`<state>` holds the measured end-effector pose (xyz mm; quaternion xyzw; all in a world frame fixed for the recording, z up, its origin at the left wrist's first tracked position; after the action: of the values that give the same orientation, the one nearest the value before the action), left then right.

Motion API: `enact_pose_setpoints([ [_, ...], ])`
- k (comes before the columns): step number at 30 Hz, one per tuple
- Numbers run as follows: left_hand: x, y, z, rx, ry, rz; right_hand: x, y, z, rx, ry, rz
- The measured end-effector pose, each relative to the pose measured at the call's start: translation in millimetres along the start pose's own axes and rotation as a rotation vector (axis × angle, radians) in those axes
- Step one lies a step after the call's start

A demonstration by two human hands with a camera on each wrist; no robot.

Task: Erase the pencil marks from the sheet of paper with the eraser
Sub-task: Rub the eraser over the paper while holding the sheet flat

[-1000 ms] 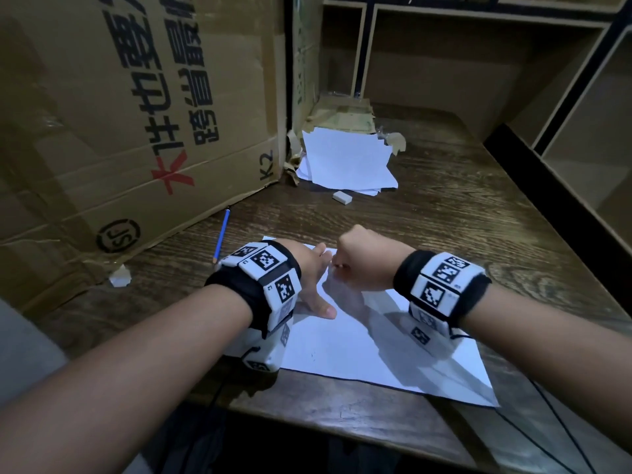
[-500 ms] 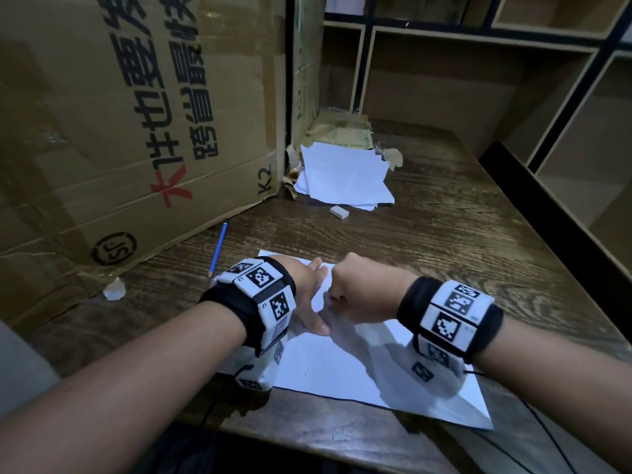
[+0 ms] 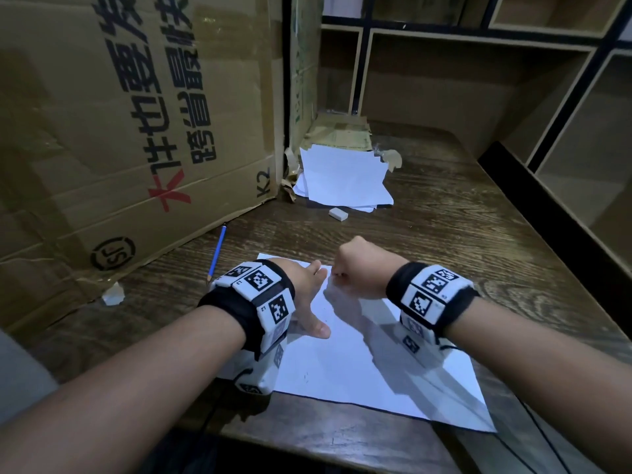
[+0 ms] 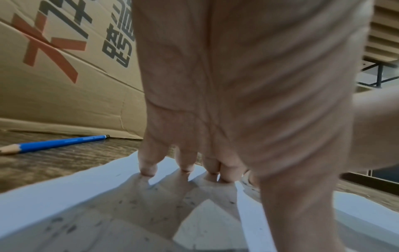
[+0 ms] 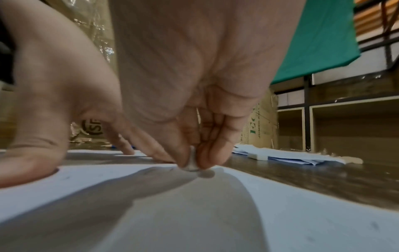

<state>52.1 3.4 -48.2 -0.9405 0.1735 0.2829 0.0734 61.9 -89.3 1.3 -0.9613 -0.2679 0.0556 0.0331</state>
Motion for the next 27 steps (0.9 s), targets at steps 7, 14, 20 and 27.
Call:
enact_pose_setpoints([
  [7,3,-4,4,-0.030,0.007,-0.057,-25,-32,3,-0.024,-0.109,-0.088],
  [14,-8,2,0,0.035,0.008,-0.014,1,1,0,-0.072,0.015,-0.007],
  [20,-8,4,-1,0.045,-0.024,-0.017,-16,-10,7,-0.138,-0.067,-0.093],
  [27,-9,4,-2,0.036,-0.012,-0.007,-11,-10,5,-0.158,-0.029,-0.042],
])
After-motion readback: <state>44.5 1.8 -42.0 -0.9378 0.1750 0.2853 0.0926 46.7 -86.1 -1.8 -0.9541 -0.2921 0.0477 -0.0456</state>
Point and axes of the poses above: each hand's wrist, its own x-axis towards the middle knuckle, its own z-axis out of the palm, y = z × x, the point moved 7 cm from there along x, towards the middle knuckle
